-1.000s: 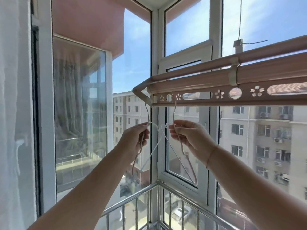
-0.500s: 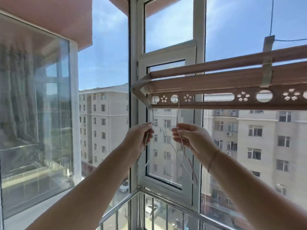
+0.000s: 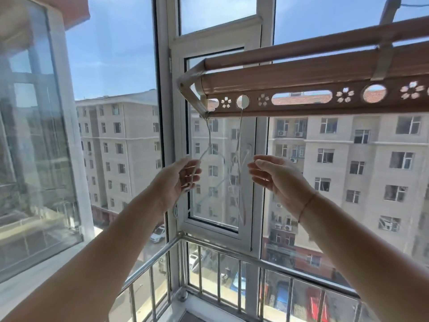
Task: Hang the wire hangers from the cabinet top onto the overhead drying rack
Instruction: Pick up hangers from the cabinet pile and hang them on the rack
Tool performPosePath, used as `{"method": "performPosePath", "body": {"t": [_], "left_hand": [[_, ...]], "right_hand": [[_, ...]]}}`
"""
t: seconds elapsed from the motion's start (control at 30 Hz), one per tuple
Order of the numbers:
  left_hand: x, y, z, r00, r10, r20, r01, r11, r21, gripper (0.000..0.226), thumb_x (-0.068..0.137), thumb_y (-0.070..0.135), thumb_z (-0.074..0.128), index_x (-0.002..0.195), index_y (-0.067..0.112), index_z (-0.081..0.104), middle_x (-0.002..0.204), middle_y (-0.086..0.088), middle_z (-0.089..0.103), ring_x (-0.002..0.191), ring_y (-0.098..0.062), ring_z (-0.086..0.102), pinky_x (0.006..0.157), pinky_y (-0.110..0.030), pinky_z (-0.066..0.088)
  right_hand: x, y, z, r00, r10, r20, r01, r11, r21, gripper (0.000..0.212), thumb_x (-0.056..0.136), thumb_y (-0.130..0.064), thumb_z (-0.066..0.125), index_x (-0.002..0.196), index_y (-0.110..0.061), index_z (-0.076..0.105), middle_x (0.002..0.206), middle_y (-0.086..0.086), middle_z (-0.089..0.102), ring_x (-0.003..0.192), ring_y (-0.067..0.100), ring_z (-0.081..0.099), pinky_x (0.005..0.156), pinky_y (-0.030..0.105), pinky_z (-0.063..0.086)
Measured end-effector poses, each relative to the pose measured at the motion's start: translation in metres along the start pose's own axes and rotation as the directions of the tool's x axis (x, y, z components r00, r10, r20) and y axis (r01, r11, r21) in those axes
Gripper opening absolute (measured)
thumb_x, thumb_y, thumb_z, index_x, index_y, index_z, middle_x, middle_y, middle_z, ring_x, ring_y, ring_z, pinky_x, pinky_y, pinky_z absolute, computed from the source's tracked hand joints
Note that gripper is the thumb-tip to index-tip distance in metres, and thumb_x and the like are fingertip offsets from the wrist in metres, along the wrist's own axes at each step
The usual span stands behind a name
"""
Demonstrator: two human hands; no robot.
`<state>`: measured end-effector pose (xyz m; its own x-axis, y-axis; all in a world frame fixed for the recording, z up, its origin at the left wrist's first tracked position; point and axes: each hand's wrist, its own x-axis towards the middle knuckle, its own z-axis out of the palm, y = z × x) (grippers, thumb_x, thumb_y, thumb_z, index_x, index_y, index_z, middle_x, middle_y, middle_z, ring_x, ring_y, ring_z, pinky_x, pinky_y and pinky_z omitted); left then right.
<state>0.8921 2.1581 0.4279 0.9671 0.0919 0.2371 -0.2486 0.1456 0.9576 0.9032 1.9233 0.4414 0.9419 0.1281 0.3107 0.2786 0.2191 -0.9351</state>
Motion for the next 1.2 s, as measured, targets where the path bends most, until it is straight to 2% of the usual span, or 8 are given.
{"method": "performPosePath", "body": {"t": [0.17,0.27,0.43,0.53,0.8,0.97,1.07,1.2], "left_hand": [[0.003,-0.041,-0.031,0.987,-0.111,-0.119,0.090,0.981,-0.169,0.022,0.094,0.027,0.049,0.091,0.012,0.066,0.070,0.001,0.067,0.064,-0.012,0.057,0.064,-0.026,0.041],[-0.008,-0.078,-0.019,0.973,-0.198,-0.120,0.177,0.970,-0.166,0.021,0.095,0.017,0.046,0.087,0.012,0.064,0.069,0.000,0.066,0.067,-0.014,0.054,0.065,-0.027,0.038],[-0.042,-0.146,0.039,0.951,-0.289,0.112,0.286,0.957,0.042,0.024,0.096,0.021,0.044,0.106,0.010,0.063,0.102,-0.008,0.067,0.094,-0.023,0.058,0.084,-0.037,0.042],[-0.061,-0.174,0.094,0.911,-0.297,0.285,0.246,0.948,0.201,0.025,0.095,0.021,0.046,0.116,0.016,0.061,0.113,-0.005,0.067,0.107,-0.023,0.059,0.094,-0.039,0.043],[-0.118,-0.218,0.264,0.663,-0.301,0.686,0.073,0.937,0.341,0.056,0.085,0.040,0.060,0.137,0.030,0.045,0.135,0.007,0.054,0.119,-0.004,0.051,0.106,-0.034,0.036],[-0.179,-0.240,0.386,0.522,-0.297,0.800,0.078,0.950,0.301,0.051,0.090,0.025,0.060,0.138,0.020,0.044,0.133,0.002,0.054,0.112,0.000,0.054,0.085,-0.012,0.046],[-0.226,-0.252,0.459,0.433,-0.287,0.854,0.086,0.957,0.278,0.051,0.088,0.023,0.062,0.136,0.021,0.044,0.131,-0.001,0.055,0.113,-0.004,0.055,0.083,-0.012,0.047],[-0.297,-0.260,0.553,0.355,-0.264,0.897,0.092,0.965,0.247,0.058,0.080,0.031,0.068,0.133,0.021,0.047,0.130,-0.002,0.057,0.116,-0.009,0.056,0.095,-0.022,0.045]], "right_hand": [[-0.015,0.042,-0.031,0.996,0.009,-0.090,-0.023,0.989,-0.149,0.025,0.089,-0.010,0.057,0.114,-0.008,0.060,0.105,0.010,0.066,0.097,0.018,0.061,0.087,0.029,0.050],[-0.031,0.067,-0.054,0.994,0.016,-0.111,-0.040,0.974,-0.224,0.031,0.088,-0.013,0.060,0.119,-0.010,0.058,0.111,0.007,0.065,0.099,0.016,0.060,0.089,0.029,0.048],[-0.070,0.094,-0.108,0.983,0.006,-0.183,-0.066,0.943,-0.327,0.042,0.085,-0.015,0.063,0.125,-0.009,0.054,0.118,0.008,0.061,0.107,0.017,0.058,0.079,0.018,0.045],[-0.101,0.102,-0.150,0.964,-0.014,-0.266,-0.094,0.915,-0.391,0.049,0.082,-0.022,0.067,0.127,-0.010,0.052,0.122,0.004,0.058,0.114,0.018,0.053,0.088,0.022,0.045],[-0.217,0.091,-0.293,0.846,0.001,-0.532,-0.240,0.893,-0.380,0.065,0.080,-0.023,0.070,0.137,-0.015,0.040,0.127,0.001,0.045,0.119,0.017,0.043,0.096,0.029,0.039],[-0.313,0.063,-0.391,0.714,-0.036,-0.699,-0.295,0.890,-0.347,0.071,0.079,-0.023,0.070,0.140,-0.017,0.034,0.129,0.005,0.042,0.120,0.021,0.043,0.096,0.031,0.038],[-0.379,0.041,-0.447,0.644,-0.045,-0.764,-0.305,0.900,-0.311,0.089,0.065,-0.037,0.076,0.141,-0.017,0.032,0.132,0.006,0.043,0.121,0.022,0.045,0.100,0.036,0.041],[-0.467,0.013,-0.521,0.533,-0.077,-0.842,-0.297,0.915,-0.272,0.067,0.077,-0.017,0.073,0.133,-0.017,0.038,0.128,0.008,0.046,0.120,0.027,0.050,0.087,0.027,0.043]]}}
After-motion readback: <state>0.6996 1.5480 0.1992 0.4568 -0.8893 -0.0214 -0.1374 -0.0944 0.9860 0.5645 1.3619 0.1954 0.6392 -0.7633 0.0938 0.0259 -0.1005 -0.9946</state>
